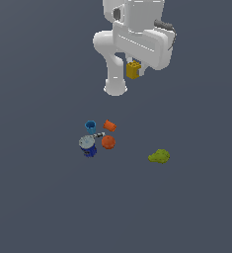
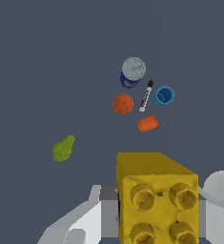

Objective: Pick up a designated object from a clutter of objects.

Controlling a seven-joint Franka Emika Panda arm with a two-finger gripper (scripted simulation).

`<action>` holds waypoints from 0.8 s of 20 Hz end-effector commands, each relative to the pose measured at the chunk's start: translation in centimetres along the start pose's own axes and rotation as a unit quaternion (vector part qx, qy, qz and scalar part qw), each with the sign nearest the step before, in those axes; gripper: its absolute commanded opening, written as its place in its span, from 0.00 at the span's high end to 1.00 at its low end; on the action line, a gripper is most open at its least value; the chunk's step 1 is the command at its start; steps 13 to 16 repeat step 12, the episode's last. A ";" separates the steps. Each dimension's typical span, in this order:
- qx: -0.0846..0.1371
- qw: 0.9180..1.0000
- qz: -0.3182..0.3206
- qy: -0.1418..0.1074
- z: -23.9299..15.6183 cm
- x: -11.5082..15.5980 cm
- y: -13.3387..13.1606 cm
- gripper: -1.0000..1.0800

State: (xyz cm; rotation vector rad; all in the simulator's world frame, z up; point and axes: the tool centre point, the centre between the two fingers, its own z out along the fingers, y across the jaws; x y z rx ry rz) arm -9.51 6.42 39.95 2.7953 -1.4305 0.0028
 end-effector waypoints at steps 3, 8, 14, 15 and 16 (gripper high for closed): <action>0.000 1.000 0.000 -0.001 -1.7 -1.2 -0.2 1.00; 0.000 1.000 0.000 -0.001 -2.2 -1.6 -0.4 1.00; 0.000 1.000 0.000 -0.001 -2.0 -1.4 -0.4 1.00; 0.000 1.000 0.000 -0.001 -2.0 -1.4 -0.4 1.00; 0.000 1.000 0.000 -0.001 -2.0 -1.4 -0.4 1.00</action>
